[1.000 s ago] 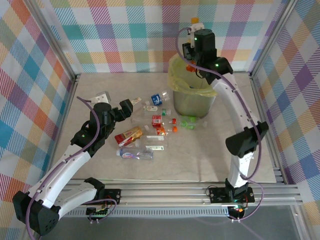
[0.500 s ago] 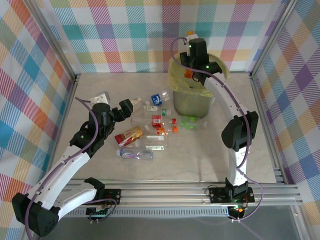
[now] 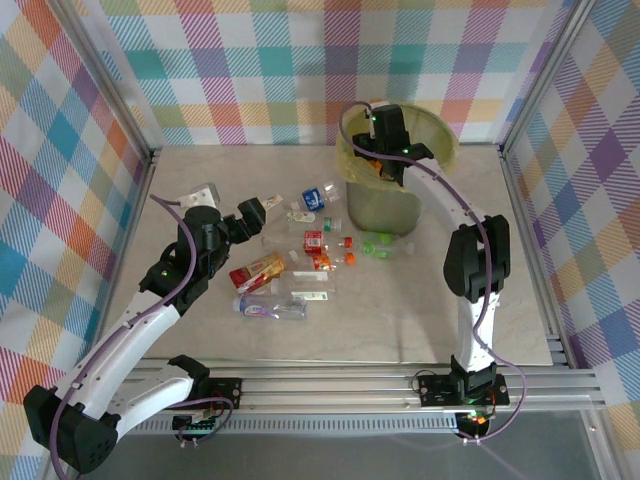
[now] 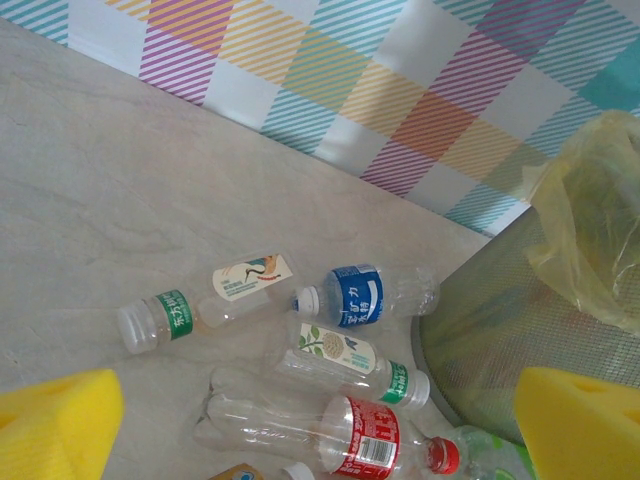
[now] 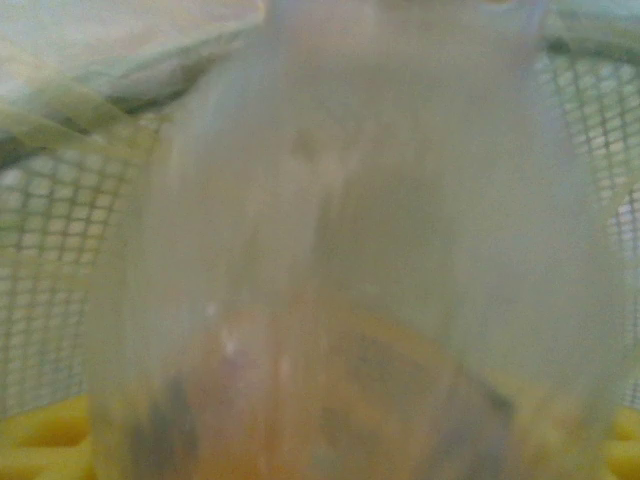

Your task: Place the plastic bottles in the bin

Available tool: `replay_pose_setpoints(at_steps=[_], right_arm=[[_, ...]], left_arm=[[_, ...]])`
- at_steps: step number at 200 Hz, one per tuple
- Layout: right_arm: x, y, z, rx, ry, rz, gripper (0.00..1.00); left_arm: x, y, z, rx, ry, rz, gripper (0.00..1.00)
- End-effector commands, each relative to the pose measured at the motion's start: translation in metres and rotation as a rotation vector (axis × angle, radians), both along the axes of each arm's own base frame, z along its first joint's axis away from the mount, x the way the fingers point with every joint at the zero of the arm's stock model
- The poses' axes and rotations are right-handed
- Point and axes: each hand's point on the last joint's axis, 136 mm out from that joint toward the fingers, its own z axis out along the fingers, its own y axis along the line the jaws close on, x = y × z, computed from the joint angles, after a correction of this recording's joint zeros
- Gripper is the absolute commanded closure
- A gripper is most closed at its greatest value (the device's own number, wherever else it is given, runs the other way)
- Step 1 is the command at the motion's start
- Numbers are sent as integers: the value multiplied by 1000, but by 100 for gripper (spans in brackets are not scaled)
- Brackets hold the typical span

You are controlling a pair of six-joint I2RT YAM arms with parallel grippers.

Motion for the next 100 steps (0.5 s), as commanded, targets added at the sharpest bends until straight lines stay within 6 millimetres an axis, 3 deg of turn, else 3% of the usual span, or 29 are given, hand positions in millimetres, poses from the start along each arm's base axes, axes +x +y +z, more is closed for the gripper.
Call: replay_pose_setpoints(at_steps=[1,39,74,100], right_arm=[[-1,0,40,80,-86,3,20],[-5,-4,53,82,-99,3,9],[-15,-11,80,88,-136,-2,0],[-28,-14,103,103,-159,9,0]], left_arm=[[-1,7,0,5,2,21,0],[-1,7,0,3,3,25,0],[0,8,1,1,0,32,0],[0,9,1,2,0,36,0]])
